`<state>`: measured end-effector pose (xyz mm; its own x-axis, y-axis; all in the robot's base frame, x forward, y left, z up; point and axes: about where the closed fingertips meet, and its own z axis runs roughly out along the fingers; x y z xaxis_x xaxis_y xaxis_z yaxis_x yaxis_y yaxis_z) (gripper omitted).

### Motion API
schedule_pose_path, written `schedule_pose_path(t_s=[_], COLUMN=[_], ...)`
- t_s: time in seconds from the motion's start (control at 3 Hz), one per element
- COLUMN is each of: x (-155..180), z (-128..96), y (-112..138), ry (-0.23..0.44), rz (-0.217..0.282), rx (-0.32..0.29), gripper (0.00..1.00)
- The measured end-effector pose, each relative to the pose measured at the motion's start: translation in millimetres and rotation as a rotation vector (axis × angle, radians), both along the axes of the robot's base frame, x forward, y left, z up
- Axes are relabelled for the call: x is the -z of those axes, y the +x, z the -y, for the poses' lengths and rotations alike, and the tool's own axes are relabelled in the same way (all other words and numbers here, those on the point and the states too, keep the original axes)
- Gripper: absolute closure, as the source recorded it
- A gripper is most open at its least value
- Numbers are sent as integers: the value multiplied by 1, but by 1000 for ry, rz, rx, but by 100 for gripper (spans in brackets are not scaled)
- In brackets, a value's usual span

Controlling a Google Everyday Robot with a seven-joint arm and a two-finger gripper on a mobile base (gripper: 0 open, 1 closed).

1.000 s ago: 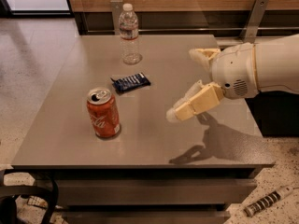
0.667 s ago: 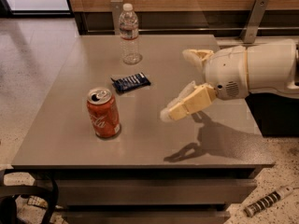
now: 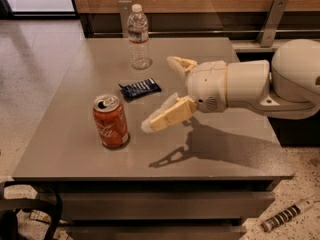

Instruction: Move coke can near water bottle

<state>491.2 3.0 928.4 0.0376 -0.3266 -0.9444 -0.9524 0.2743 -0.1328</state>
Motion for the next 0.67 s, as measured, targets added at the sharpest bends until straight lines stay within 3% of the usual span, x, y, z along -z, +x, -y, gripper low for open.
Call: schedule_pose_path(t_s=[0.67], x=[8], z=[-52], y=[-5], ry=[112], rz=[36], rx=[-56], gripper=[0])
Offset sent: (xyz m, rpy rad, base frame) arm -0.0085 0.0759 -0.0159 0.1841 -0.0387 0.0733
